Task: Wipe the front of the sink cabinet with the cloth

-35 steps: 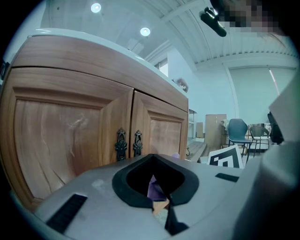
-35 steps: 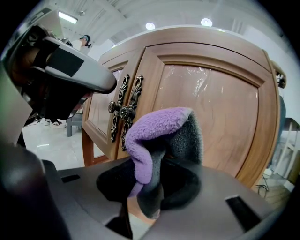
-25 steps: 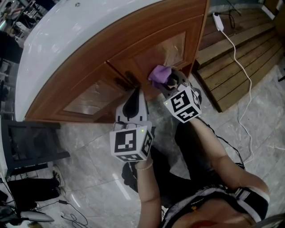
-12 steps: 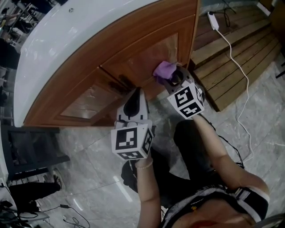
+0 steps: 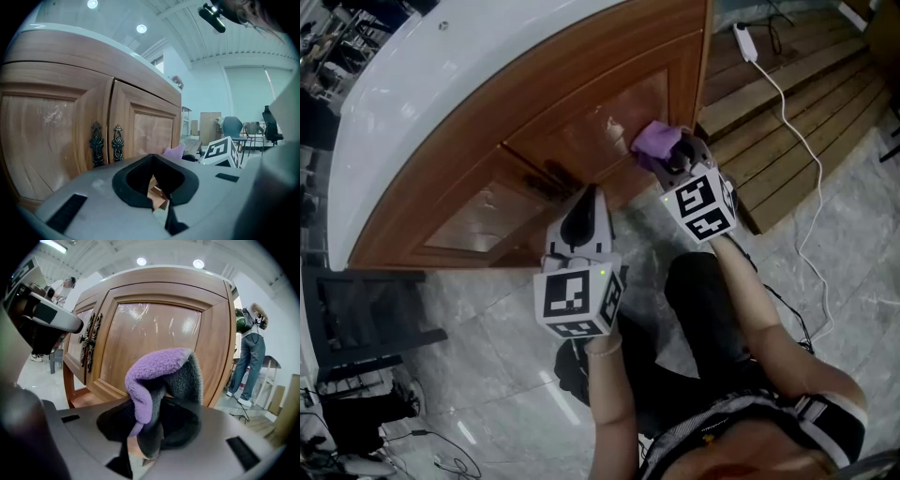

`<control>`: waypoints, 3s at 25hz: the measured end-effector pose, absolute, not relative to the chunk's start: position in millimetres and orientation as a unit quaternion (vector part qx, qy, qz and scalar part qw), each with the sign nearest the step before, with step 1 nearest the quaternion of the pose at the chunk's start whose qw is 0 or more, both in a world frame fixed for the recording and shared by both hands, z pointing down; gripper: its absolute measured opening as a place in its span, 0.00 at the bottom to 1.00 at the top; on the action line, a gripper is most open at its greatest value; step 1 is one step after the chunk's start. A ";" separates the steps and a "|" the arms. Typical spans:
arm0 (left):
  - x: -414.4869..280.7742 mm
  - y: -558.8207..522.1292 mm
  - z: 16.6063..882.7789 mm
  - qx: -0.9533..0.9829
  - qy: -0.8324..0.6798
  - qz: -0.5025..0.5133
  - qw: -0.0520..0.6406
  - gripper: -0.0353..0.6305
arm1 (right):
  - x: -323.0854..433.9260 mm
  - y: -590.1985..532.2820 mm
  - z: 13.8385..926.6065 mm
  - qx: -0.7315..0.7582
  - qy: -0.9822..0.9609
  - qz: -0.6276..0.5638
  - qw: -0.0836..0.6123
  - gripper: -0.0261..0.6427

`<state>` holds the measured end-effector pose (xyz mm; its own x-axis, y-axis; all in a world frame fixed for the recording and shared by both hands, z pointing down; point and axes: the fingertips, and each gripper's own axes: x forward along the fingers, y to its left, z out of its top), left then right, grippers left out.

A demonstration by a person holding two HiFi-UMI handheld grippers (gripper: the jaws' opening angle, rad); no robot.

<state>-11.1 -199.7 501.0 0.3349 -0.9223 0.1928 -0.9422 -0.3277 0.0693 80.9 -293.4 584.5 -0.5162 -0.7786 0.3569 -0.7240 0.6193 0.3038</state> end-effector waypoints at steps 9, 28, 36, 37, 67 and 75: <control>-5.6 -200.5 502.7 0.816 -0.568 0.062 0.086 0.05 | 114.2 -308.8 586.8 0.469 -0.844 -0.062 0.252 0.29; -2.1 -197.6 504.6 0.814 -0.570 0.067 0.087 0.05 | 158.2 -313.4 588.7 0.506 -0.821 -0.046 0.262 0.29; -12.8 -195.3 497.9 0.800 -0.592 0.063 0.069 0.05 | 103.7 -270.2 541.1 0.448 -0.868 -0.069 0.202 0.29; -13.6 -195.0 498.0 0.799 -0.594 0.063 0.070 0.05 | 95.7 -264.6 537.3 0.440 -0.874 -0.071 0.196 0.29; -20.9 -195.7 485.6 0.782 -0.619 0.065 0.017 0.05 | 23.2 -218.9 498.5 0.371 -0.919 -0.046 0.124 0.29; -20.7 -197.8 489.1 0.784 -0.616 0.068 0.024 0.05 | 22.0 -218.3 498.1 0.372 -0.918 -0.046 0.125 0.29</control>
